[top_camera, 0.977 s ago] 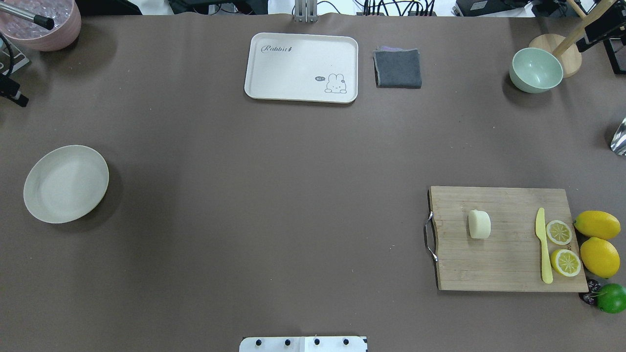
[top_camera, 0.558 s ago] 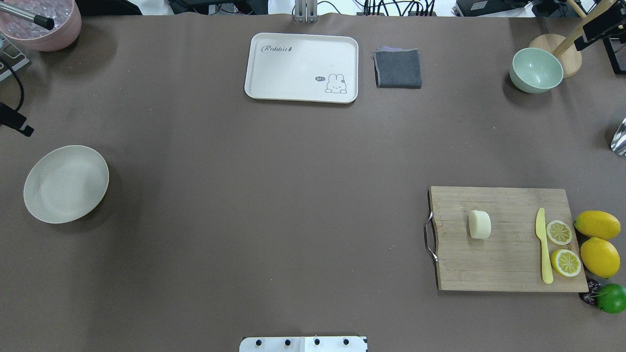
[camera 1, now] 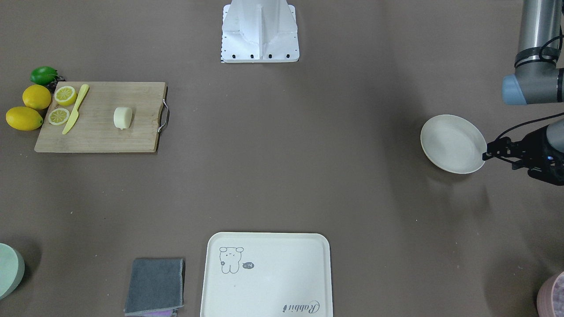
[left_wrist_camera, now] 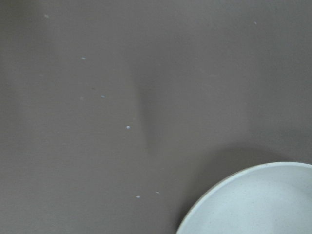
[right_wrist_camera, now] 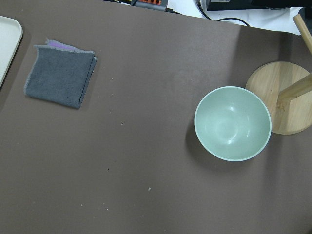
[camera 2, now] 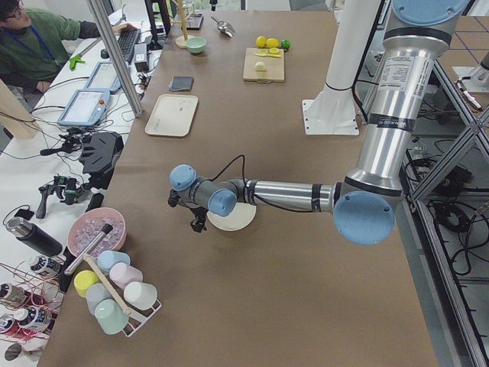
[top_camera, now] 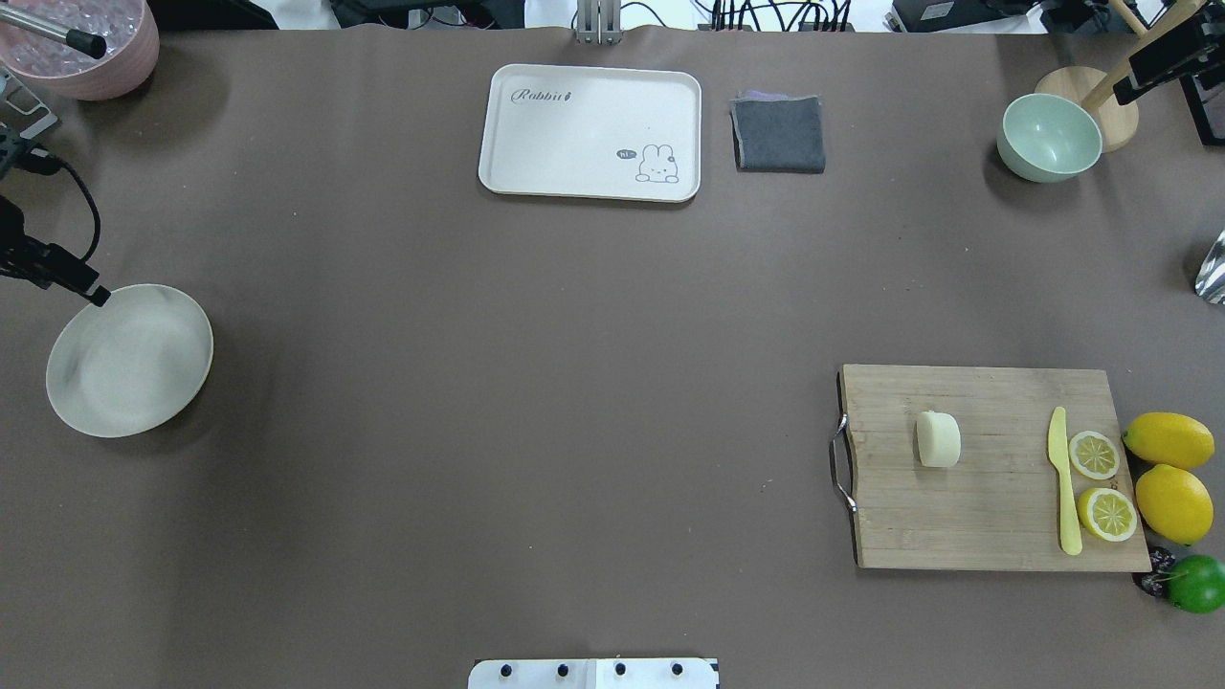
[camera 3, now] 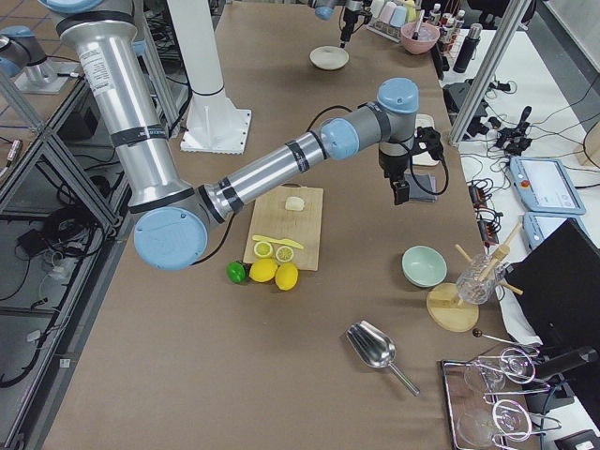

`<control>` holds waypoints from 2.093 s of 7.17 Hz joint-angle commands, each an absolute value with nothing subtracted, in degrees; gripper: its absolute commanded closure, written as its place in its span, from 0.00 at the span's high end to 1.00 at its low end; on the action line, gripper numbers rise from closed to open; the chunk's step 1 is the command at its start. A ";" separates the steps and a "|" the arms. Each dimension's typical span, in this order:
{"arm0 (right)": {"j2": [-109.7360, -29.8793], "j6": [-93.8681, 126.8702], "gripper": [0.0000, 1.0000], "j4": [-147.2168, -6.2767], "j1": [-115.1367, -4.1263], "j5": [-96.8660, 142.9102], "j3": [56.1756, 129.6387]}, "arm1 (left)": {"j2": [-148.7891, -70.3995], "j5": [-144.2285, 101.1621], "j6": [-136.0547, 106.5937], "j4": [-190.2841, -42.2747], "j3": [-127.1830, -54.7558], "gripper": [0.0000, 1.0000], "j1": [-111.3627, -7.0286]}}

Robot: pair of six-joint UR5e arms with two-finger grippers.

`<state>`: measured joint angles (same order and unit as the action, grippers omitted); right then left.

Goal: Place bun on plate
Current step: 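Lower the left gripper onto the rim of the white plate, then push the white plate with the left gripper toward the table center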

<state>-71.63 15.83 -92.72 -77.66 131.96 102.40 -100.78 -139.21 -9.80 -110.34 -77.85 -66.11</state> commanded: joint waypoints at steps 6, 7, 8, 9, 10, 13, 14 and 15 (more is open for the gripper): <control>-72.07 16.00 1.00 -92.72 -77.61 131.66 102.48 | -99.05 -134.92 -7.47 -115.91 -77.69 0.00 -63.28; -71.90 16.00 1.00 -92.72 -77.61 131.66 102.39 | -98.79 -135.43 -7.56 -118.02 -77.87 0.00 -63.37; -71.89 16.00 1.00 -92.72 -77.61 131.66 102.39 | -99.92 -136.05 -8.34 -118.04 -79.35 0.00 -63.46; -71.89 16.08 1.00 -92.72 -77.61 131.66 102.31 | -102.63 -139.62 -11.22 -117.78 -79.63 0.00 -63.89; -71.98 16.00 1.00 -92.72 -77.61 131.66 102.30 | -105.96 -142.09 -16.04 -118.30 -79.63 0.00 -64.24; -71.90 16.08 1.00 -92.73 -77.52 131.66 101.78 | -118.09 -141.95 -36.67 -118.48 -81.46 0.00 -59.45; -71.81 16.08 1.00 -92.81 -77.52 131.66 101.69 | -121.52 -141.51 -42.05 -118.48 -81.91 0.00 -56.11; -71.89 16.08 1.00 -92.81 -77.52 131.75 101.52 | -123.81 -138.20 -44.97 -118.48 -82.52 0.00 -53.38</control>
<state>-71.88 16.08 -92.79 -77.53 131.68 101.69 -120.41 -140.82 -40.01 -118.47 -81.80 -56.83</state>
